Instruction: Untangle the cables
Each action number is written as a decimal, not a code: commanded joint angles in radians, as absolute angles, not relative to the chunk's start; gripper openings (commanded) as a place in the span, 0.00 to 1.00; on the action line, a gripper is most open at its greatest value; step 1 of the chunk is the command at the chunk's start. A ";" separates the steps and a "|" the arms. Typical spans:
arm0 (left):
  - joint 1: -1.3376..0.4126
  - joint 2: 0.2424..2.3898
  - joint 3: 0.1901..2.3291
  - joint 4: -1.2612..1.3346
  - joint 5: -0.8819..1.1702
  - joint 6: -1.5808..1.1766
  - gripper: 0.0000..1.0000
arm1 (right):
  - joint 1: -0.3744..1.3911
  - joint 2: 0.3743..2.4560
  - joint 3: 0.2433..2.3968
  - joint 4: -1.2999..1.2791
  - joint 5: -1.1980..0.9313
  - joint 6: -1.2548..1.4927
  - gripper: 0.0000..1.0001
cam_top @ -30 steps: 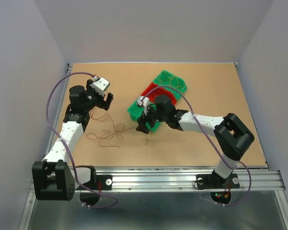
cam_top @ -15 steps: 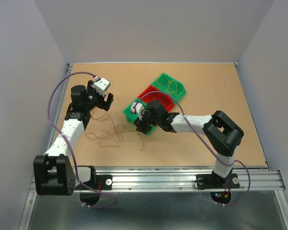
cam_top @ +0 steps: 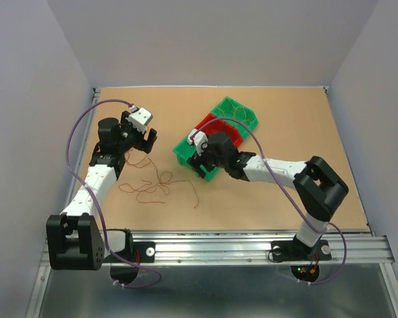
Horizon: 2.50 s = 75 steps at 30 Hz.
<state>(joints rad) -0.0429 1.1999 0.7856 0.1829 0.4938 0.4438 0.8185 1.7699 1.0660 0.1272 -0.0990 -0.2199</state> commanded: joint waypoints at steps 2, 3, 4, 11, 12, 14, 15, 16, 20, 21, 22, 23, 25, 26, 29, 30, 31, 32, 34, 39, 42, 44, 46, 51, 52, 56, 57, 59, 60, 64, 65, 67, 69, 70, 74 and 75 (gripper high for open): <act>-0.038 1.190 0.805 0.210 0.500 0.454 0.87 | 0.822 1.617 1.046 0.173 -0.115 -0.244 0.84; -0.038 1.190 0.804 0.212 0.497 0.454 0.87 | 0.822 1.583 1.034 0.173 -0.120 -0.253 0.83; -0.038 1.190 0.805 0.212 0.497 0.454 0.87 | 0.830 1.563 1.023 0.173 -0.129 -0.255 0.82; -0.038 1.207 0.807 0.215 0.492 0.457 0.87 | 0.900 1.523 1.017 0.080 -0.265 -0.215 0.74; -0.038 1.209 0.808 0.215 0.494 0.457 0.87 | 0.911 1.525 1.019 0.069 -0.265 -0.221 0.73; -0.038 1.212 0.810 0.212 0.495 0.459 0.87 | 0.937 1.540 1.023 0.060 -0.275 -0.225 0.72; -0.038 1.212 0.811 0.212 0.495 0.459 0.87 | 0.942 1.551 1.029 0.055 -0.281 -0.225 0.72; -0.038 1.213 0.810 0.212 0.495 0.460 0.87 | 0.951 1.580 1.044 0.045 -0.296 -0.225 0.71; -0.038 1.216 0.811 0.212 0.499 0.463 0.87 | 0.965 1.669 1.098 0.018 -0.305 -0.222 0.71; -0.038 1.215 0.813 0.210 0.500 0.462 0.86 | 0.965 1.687 1.109 0.014 -0.301 -0.218 0.71; -0.038 1.213 0.813 0.210 0.500 0.462 0.86 | 0.965 1.707 1.136 0.003 -0.276 -0.212 0.71; -0.038 1.212 0.811 0.210 0.500 0.463 0.86 | 0.965 1.730 1.147 0.003 -0.262 -0.210 0.71; -0.038 1.210 0.811 0.209 0.500 0.460 0.86 | 0.965 1.784 1.166 -0.032 -0.242 -0.204 0.71; -0.038 1.207 0.810 0.209 0.503 0.463 0.86 | 0.965 1.799 1.183 -0.038 -0.232 -0.203 0.71; -0.038 1.206 0.808 0.209 0.502 0.462 0.86 | 0.965 1.850 1.204 -0.055 -0.178 -0.183 0.71; -0.038 1.207 0.810 0.209 0.505 0.463 0.86 | 0.965 1.861 1.213 -0.060 -0.161 -0.180 0.72; -0.038 1.209 0.810 0.209 0.505 0.462 0.86 | 0.965 1.877 1.218 -0.061 -0.147 -0.173 0.72; -0.038 1.212 0.810 0.209 0.508 0.462 0.86 | 0.965 1.885 1.221 -0.064 -0.123 -0.172 0.72; -0.038 1.216 0.811 0.207 0.508 0.462 0.86 | 0.965 1.899 1.229 -0.078 -0.117 -0.172 0.62; -0.038 1.220 0.815 0.206 0.508 0.463 0.86 | 0.965 1.907 1.247 -0.124 -0.156 -0.196 0.28; -0.038 1.216 0.813 0.206 0.511 0.465 0.86 | 0.965 1.864 1.227 -0.137 -0.221 -0.230 0.01; -0.038 1.218 0.813 0.206 0.514 0.465 0.86 | 0.965 1.815 1.204 -0.132 -0.285 -0.267 0.01; -0.038 1.215 0.813 0.204 0.528 0.469 0.85 | 0.965 1.722 1.160 -0.111 -0.385 -0.287 0.01; -0.038 1.164 0.790 0.201 0.650 0.497 0.85 | 0.965 1.521 1.057 -0.012 -0.382 -0.252 0.01; -0.038 1.155 0.785 0.201 0.672 0.503 0.84 | 0.965 1.491 1.046 0.026 -0.346 -0.218 0.00; -0.038 1.106 0.758 0.207 0.785 0.528 0.85 | 0.963 1.341 1.012 0.116 -0.077 -0.138 0.01; -0.038 1.089 0.749 0.209 0.802 0.532 0.85 | 0.963 1.319 1.003 0.136 -0.057 -0.132 0.01; -0.038 1.078 0.741 0.210 0.833 0.543 0.84 | 0.963 1.278 0.988 0.193 -0.031 -0.109 0.01; -0.038 1.071 0.735 0.209 0.868 0.548 0.85 | 0.963 1.244 0.986 0.210 -0.019 -0.101 0.01; -0.037 1.072 0.736 0.181 0.940 0.580 0.85 | 0.962 1.184 0.966 0.334 0.089 -0.057 0.01; -0.037 1.077 0.738 0.179 0.940 0.578 0.85 | 0.963 1.174 0.960 0.357 0.116 -0.054 0.01; -0.037 1.092 0.745 0.173 0.930 0.577 0.85 | 0.963 1.155 0.960 0.396 0.190 -0.060 0.01; -0.037 1.103 0.752 0.166 0.928 0.578 0.85 | 0.962 1.160 0.988 0.397 0.241 -0.072 0.01; -0.037 1.104 0.753 0.164 0.928 0.577 0.85 | 0.962 1.163 0.997 0.399 0.254 -0.077 0.01; -0.037 1.111 0.753 0.163 0.928 0.583 0.85 | 0.962 1.199 1.048 0.407 0.308 -0.101 0.01; -0.037 1.115 0.755 0.163 0.924 0.581 0.85 | 0.962 1.209 1.066 0.408 0.345 -0.104 0.00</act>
